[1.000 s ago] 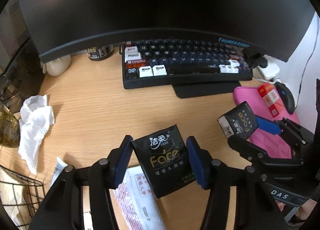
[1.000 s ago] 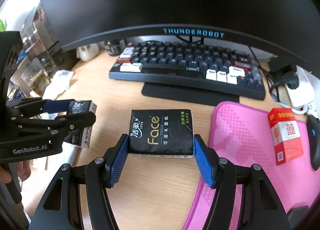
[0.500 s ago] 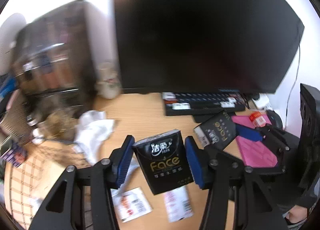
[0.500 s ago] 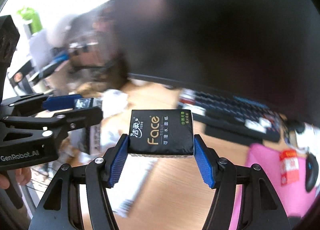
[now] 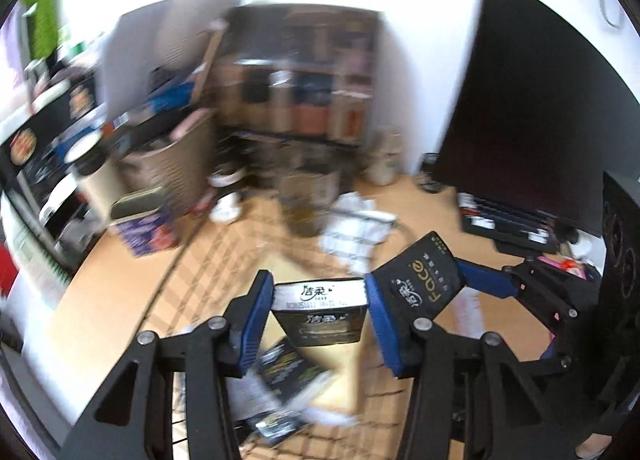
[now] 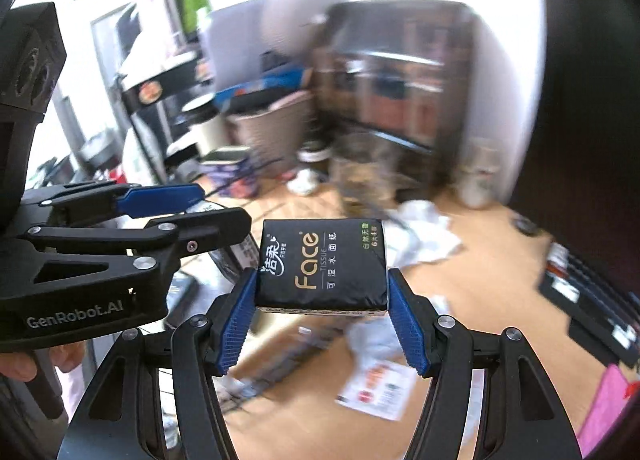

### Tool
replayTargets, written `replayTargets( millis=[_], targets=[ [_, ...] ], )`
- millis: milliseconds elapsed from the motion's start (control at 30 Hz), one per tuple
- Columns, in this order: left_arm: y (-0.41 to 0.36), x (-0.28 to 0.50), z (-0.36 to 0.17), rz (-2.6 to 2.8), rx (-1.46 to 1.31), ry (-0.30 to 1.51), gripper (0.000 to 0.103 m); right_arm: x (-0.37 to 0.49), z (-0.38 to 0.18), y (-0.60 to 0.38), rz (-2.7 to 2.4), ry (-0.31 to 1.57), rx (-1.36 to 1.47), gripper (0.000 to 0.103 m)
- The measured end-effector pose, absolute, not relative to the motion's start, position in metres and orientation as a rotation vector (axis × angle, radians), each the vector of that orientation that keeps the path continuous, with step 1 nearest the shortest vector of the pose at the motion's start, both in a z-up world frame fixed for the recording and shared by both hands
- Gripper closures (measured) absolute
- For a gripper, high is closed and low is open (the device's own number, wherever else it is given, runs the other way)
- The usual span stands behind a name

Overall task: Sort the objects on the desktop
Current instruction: 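Carry both tissue packs over the wire basket and open both tools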

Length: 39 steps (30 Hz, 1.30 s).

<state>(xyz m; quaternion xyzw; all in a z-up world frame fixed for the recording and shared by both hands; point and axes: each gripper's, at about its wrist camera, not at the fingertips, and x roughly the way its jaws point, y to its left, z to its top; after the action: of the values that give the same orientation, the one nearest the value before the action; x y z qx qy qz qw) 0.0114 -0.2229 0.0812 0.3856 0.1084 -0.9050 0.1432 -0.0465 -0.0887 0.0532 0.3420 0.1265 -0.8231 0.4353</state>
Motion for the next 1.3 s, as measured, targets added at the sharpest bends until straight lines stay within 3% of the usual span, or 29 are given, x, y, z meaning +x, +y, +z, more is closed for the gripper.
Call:
replayTargets(
  millis=[100,200,233,600,967,1300],
  targets=[
    [-0.246,0.025,0.068,-2.554,1.136,0.364,0.049,-0.039,0.043,-0.112,-2.006,0.343,0.873,0.039],
    [-0.267,0.038,0.061,-2.489,1.155,0.437,0.023,-0.036,0.035,-0.130,-1.989,0.375,0.925,0.038],
    [-0.273,0.043,0.060,-2.486,1.140,0.467,0.021,-0.036,0.033,-0.132,-1.989,0.380,0.929,0.038],
    [-0.248,0.034,0.066,-2.556,1.163,0.414,0.021,-0.055,0.036,-0.090,-2.104,0.337,0.939,0.038],
    [-0.111,-0.033,0.063,-2.789,1.355,0.203,0.021,-0.101,0.028,0.070,-2.372,0.175,1.099,0.037],
    [-0.025,-0.090,-0.016,-2.753,1.630,0.100,0.021,-0.113,-0.016,0.154,-2.440,0.110,1.224,0.037]
  ],
)
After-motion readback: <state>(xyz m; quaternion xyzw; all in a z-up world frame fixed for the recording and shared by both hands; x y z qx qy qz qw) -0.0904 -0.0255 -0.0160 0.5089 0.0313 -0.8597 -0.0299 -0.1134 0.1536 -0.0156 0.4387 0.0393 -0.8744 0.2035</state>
